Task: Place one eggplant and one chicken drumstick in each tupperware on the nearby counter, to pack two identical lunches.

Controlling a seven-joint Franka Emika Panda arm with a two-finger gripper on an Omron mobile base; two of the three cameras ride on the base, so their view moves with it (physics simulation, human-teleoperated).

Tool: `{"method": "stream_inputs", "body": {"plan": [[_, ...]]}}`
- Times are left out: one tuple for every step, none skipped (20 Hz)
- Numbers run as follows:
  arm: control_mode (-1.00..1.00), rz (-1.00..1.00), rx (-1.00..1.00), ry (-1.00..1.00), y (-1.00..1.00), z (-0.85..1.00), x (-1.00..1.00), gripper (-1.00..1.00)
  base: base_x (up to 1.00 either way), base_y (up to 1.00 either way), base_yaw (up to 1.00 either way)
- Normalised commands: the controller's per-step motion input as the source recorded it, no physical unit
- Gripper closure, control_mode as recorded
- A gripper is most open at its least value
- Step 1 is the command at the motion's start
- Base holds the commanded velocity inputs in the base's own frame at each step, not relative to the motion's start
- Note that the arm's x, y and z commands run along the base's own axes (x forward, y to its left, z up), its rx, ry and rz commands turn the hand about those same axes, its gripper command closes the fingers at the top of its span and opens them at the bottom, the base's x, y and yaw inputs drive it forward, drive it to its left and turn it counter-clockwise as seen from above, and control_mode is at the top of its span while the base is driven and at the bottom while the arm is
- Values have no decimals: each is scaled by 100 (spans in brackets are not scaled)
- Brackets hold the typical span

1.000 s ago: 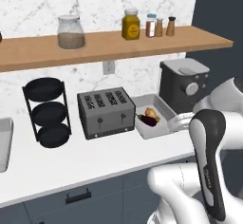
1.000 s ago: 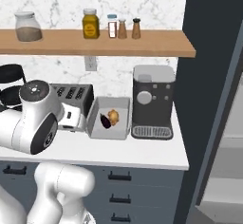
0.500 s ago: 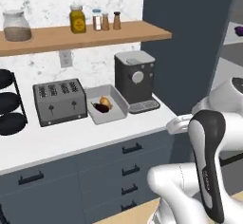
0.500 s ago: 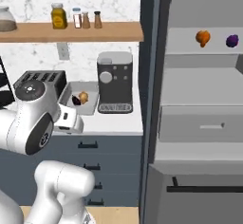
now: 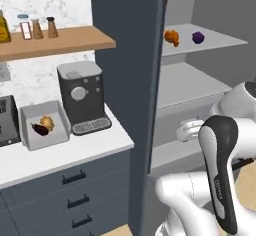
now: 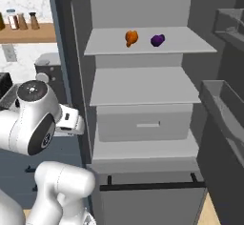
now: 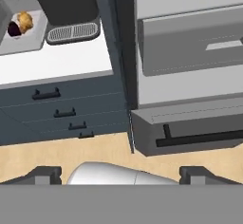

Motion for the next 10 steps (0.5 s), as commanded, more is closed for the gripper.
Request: {"method": "stream_inputs", "body": {"plan": [[100,0,0,0,0,0,0,-100,1,-100,-4],[100,0,0,0,0,0,0,-100,5,-100,-3],[100,0,0,0,0,0,0,-100,14,-100,-1],[100,0,0,0,0,0,0,-100,24,-96,0],[100,0,0,0,0,0,0,-100,34,-86,0],[100,0,0,0,0,0,0,-100,42,-79,0],[100,0,0,0,0,0,0,-100,47,-71,0],[100,0,0,0,0,0,0,-100,54,-49,0],[100,0,0,0,0,0,0,-100,58,-16,7],[100,0,0,0,0,0,0,-100,69,0,11]]}}
